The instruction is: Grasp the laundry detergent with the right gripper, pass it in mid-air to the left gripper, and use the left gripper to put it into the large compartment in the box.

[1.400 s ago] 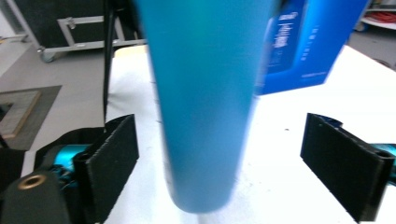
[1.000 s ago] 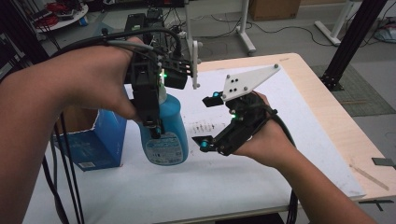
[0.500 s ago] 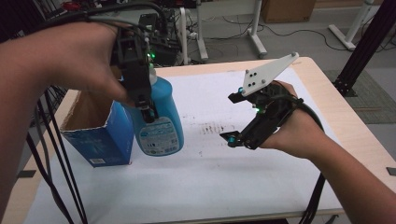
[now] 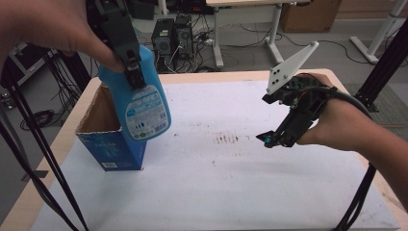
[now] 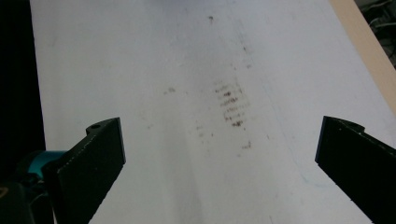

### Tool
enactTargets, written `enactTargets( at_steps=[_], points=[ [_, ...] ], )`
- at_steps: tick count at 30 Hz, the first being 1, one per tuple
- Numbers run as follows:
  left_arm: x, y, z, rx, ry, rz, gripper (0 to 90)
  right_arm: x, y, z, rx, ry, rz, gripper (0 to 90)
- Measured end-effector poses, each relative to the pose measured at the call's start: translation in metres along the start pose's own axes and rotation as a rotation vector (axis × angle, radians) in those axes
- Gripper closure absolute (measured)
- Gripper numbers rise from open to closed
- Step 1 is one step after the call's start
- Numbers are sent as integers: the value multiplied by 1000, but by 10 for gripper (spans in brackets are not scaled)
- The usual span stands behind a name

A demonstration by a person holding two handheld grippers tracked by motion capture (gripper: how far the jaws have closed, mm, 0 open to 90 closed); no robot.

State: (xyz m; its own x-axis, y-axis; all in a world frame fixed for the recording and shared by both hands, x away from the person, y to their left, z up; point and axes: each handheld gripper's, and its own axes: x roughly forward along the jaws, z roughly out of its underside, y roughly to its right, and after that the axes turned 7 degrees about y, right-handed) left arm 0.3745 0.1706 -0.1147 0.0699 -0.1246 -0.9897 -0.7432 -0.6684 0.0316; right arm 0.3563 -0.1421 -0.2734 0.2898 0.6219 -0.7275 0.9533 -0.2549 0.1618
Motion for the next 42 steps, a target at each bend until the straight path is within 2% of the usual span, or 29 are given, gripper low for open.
enactTargets(
  at_steps=[1, 2, 3, 4, 7, 8, 10, 11, 12, 14, 17, 19, 23, 25, 26, 31, 32, 35, 36, 37, 38, 42],
  points=[
    [-2, -4, 2, -31, 8, -6, 381, -2, 2, 0, -8, -19, 5, 5],
    [-6, -8, 4, -81, 15, -11, 381, -4, 5, 1, -5, -39, 6, 5],
    [-11, -18, 8, -155, 32, -25, 381, -5, 7, 1, -10, -45, 7, 5],
    [-11, -18, 8, -155, 32, -25, 381, -5, 7, 1, -10, -45, 7, 5],
    [-14, -35, 14, -269, 23, -45, 381, -11, 10, 3, -6, -62, 16, 5],
    [-14, -41, 17, -319, 21, -68, 381, -12, 11, 3, -7, -61, 19, 5],
    [-13, -48, 20, -386, 6, -93, 381, -13, 11, 5, -6, -60, 29, 5],
    [-13, -48, 20, -386, 6, -93, 381, -13, 11, 5, -6, -60, 29, 5],
    [-13, -57, 23, -439, -3, -119, 381, -13, 12, 5, -12, -62, 30, 6],
    [-12, -64, 26, -497, -6, -134, 381, -12, 11, 7, -9, -75, 34, 6],
    [-7, -73, 29, -555, -20, -161, 381, -10, 11, 8, -7, -79, 34, 6],
    [-1, -78, 29, -561, -32, -177, 381, -9, 10, 8, -5, -84, 41, 6],
    [12, -87, 30, -579, -31, -166, 381, -8, 10, 9, -7, -81, 47, 6],
    [15, -91, 30, -568, -25, -163, 381, -7, 10, 9, -4, -82, 48, 6],
    [30, -98, 32, -573, -33, -129, 381, -6, 9, 10, -8, -84, 47, 6],
    [59, -108, 33, -557, -57, -88, 381, -5, 8, 12, -3, -85, 49, 6],
    [59, -108, 33, -557, -57, -88, 381, -5, 8, 12, -3, -85, 49, 6],
    [77, -111, 34, -516, -76, -81, 381, -3, 9, 12, -1, -87, 49, 6],
    [84, -112, 35, -480, -88, -76, 381, -2, 9, 13, -1, -85, 48, 6],
    [84, -112, 35, -480, -88, -76, 381, -2, 9, 13, -1, -85, 48, 6],
    [93, -114, 35, -438, -95, -72, 381, -1, 9, 13, 2, -87, 45, 6],
    [111, -116, 38, -341, -103, -65, 382, 2, 9, 13, 0, -93, 45, 6]
  ],
)
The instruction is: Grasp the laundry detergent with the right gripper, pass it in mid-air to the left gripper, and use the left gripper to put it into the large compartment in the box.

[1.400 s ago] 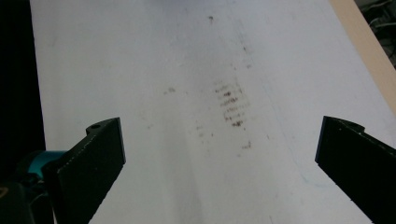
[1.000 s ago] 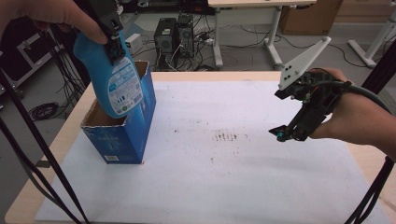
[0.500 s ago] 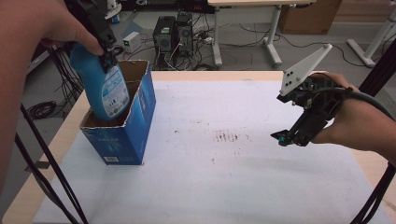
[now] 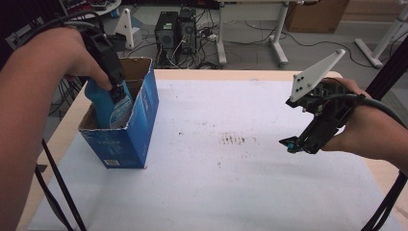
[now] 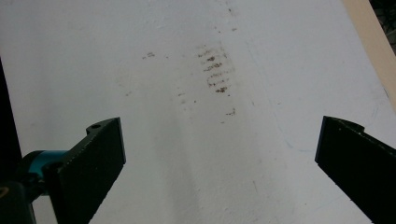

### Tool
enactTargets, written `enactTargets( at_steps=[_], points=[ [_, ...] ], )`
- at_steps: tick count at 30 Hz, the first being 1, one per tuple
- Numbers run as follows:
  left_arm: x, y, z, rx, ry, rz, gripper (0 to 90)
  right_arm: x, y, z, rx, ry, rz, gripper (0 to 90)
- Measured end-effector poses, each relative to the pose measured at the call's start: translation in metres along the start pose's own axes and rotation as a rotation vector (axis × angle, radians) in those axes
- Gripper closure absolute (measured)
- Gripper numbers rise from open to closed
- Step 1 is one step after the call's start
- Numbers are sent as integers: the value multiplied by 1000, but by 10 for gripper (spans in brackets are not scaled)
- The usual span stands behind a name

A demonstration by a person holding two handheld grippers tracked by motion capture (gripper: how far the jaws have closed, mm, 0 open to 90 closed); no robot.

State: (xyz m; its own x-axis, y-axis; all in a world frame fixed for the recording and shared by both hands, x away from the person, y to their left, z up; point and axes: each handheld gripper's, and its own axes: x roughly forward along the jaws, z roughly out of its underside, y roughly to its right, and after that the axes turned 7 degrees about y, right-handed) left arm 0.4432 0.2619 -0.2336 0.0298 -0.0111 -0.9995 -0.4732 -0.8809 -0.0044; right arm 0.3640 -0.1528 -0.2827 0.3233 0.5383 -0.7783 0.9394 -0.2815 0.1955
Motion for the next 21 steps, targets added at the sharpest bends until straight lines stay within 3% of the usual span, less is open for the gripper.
enactTargets(
  at_steps=[7, 10, 13, 16, 17, 21],
  points=[
    [29, 1, 1, 208, 10, 12, 381, 3, -1, -2, -4, -12, 2, 6],
    [39, 2, 1, 270, 7, 13, 380, 3, -2, -2, -4, -16, 6, 6],
    [48, 3, 1, 292, 3, 21, 379, 4, -2, -1, -5, -19, 6, 7],
    [56, 1, 3, 288, 2, 36, 379, 4, -3, -1, -1, -22, 6, 6],
    [57, 0, 4, 275, 21, 39, 379, 5, -3, -1, -4, -20, 5, 6],
    [56, -2, 5, 288, 10, 46, 377, 6, -3, 0, -2, -25, 3, 7]
  ],
)
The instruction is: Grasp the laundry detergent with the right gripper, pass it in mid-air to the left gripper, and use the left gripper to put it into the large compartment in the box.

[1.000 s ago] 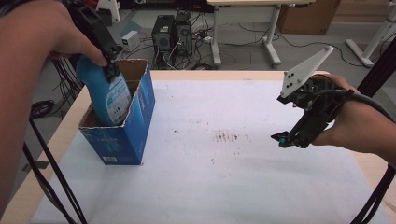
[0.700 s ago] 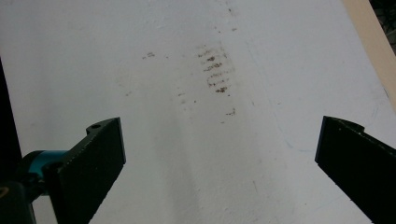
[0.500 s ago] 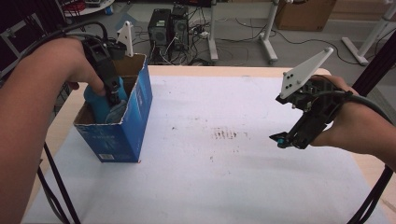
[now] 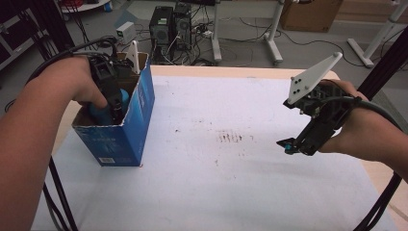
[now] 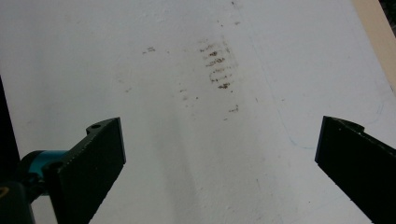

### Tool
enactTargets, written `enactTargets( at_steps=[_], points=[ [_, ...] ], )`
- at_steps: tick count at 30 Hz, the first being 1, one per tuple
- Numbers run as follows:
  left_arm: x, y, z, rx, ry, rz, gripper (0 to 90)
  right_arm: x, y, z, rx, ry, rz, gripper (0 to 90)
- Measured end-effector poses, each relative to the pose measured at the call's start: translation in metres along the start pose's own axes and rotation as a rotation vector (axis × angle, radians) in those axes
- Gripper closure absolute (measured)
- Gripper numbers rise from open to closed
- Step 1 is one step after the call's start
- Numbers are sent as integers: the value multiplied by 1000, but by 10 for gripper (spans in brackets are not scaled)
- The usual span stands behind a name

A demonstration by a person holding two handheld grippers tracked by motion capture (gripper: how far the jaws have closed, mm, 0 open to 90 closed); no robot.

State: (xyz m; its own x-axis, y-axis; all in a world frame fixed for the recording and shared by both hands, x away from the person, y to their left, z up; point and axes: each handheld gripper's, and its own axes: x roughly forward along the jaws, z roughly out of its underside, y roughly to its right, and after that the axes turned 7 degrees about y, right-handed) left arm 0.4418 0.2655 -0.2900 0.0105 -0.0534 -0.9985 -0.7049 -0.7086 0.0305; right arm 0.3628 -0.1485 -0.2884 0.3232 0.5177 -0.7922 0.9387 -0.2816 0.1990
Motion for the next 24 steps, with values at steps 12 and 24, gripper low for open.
enactTargets(
  at_steps=[12, 24],
  points=[
    [-8, 1, -1, -32, -6, 11, 271, 2, -1, -1, -2, -3, -7, 6],
    [-42, 3, 1, -43, 29, -23, 248, 2, 5, 3, 14, 0, -11, 6]
  ],
)
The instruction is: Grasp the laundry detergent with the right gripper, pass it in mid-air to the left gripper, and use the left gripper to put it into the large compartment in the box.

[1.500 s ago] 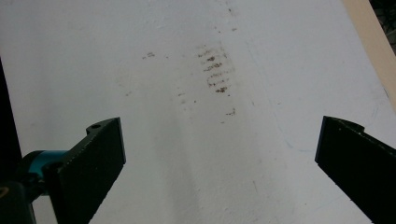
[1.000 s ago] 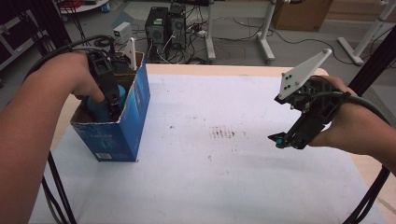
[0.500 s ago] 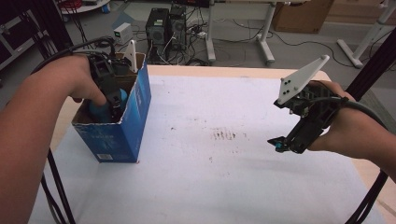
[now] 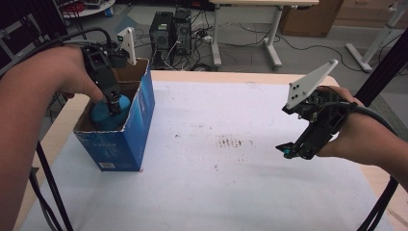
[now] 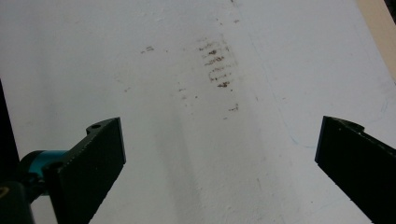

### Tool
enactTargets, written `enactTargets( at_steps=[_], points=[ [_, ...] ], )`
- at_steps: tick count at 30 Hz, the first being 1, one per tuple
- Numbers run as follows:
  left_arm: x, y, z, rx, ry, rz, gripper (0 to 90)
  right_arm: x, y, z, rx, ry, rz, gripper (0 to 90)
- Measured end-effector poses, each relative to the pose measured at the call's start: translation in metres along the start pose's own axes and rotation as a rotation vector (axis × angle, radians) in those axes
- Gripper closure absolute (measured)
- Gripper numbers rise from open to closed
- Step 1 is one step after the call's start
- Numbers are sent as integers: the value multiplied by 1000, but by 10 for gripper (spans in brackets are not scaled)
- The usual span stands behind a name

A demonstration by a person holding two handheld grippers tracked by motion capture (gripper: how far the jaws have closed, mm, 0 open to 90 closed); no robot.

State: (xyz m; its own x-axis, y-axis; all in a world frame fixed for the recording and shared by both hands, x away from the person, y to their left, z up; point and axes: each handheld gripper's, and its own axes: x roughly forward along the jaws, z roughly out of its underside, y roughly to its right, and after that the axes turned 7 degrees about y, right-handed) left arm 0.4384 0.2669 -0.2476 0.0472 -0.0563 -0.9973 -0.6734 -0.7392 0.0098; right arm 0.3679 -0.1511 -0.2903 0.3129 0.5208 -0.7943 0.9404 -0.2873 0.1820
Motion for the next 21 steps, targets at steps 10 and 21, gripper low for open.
enactTargets(
  at_steps=[10, 21],
  points=[
    [-40, 11, -4, 41, 39, -20, 211, -7, 8, -8, -11, -14, -19, 6],
    [-64, 51, -21, 221, 77, 41, 169, -14, 20, -21, -52, -100, -99, 6]
  ],
)
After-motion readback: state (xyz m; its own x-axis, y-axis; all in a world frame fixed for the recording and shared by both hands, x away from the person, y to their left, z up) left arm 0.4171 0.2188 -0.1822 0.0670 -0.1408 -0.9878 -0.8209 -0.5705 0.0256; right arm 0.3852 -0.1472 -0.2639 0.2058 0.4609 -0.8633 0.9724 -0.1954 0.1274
